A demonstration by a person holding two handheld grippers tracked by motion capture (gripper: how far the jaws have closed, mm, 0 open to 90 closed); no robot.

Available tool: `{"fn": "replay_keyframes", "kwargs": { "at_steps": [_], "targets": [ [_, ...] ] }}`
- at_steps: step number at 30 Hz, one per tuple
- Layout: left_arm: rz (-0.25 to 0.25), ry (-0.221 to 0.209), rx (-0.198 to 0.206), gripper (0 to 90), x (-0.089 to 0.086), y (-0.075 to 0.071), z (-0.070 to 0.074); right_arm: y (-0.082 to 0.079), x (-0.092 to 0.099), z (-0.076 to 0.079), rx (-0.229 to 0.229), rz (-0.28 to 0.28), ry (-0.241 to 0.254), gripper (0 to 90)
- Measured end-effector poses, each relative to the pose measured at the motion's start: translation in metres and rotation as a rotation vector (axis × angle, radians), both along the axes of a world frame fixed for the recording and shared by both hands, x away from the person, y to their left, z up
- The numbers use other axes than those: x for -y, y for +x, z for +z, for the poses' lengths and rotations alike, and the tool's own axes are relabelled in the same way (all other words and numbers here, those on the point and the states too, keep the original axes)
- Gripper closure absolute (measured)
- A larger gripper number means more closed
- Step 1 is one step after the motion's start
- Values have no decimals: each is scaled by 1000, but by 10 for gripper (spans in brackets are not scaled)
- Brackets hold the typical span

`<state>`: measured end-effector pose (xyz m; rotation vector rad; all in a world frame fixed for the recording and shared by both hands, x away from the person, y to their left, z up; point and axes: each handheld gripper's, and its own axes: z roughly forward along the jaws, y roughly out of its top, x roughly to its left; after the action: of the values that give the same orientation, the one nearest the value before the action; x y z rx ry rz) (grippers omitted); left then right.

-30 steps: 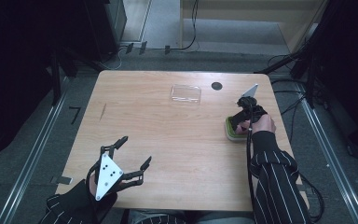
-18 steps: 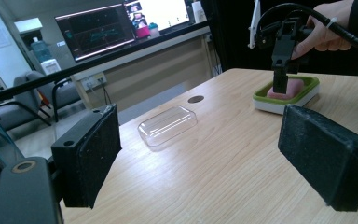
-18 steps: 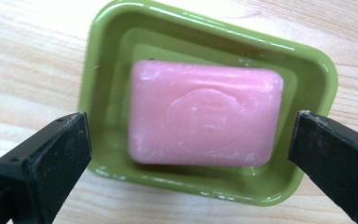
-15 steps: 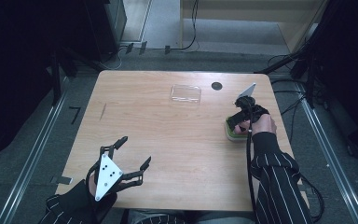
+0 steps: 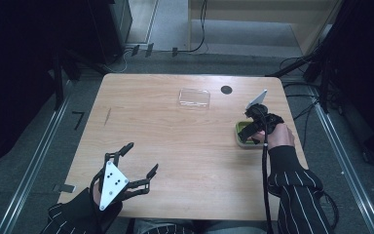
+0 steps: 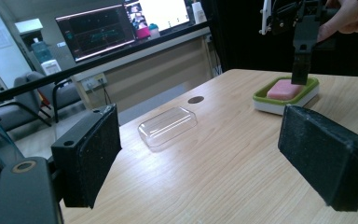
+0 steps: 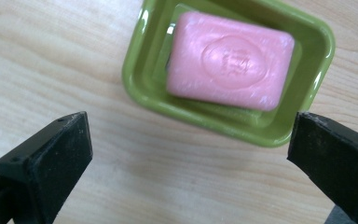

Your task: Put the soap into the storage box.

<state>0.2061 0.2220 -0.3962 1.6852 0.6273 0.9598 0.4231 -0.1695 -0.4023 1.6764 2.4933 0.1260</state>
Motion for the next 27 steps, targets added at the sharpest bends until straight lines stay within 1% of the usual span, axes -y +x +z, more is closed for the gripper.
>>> {"fn": "replay_keyframes", "kwargs": {
  "at_steps": [2, 15, 16, 18, 19, 21, 22, 27],
  "targets": [
    [3, -4, 2, 136, 0, 0, 0, -4, -2, 1, -2, 13, -5, 2],
    [-3, 8, 2, 136, 0, 0, 0, -37, -9, 11, 12, 86, -24, 11],
    [-4, 6, 2, 136, 0, 0, 0, -40, -10, 12, 9, 81, -26, 11],
    [-5, 5, 2, 136, 0, 0, 0, -42, -10, 12, 10, 90, -30, 11],
    [-6, 6, 3, 136, 1, 0, 0, -48, -12, 11, 8, 101, -32, 11],
    [-5, 7, 2, 136, 0, 0, 0, -52, -12, 10, 10, 113, -38, 11],
    [-6, 8, 2, 136, 0, 0, 0, -54, -13, 9, 10, 109, -41, 11],
    [-5, 8, 3, 136, 1, 0, 0, -64, -12, 5, 6, 131, -53, 11]
  ]
}}
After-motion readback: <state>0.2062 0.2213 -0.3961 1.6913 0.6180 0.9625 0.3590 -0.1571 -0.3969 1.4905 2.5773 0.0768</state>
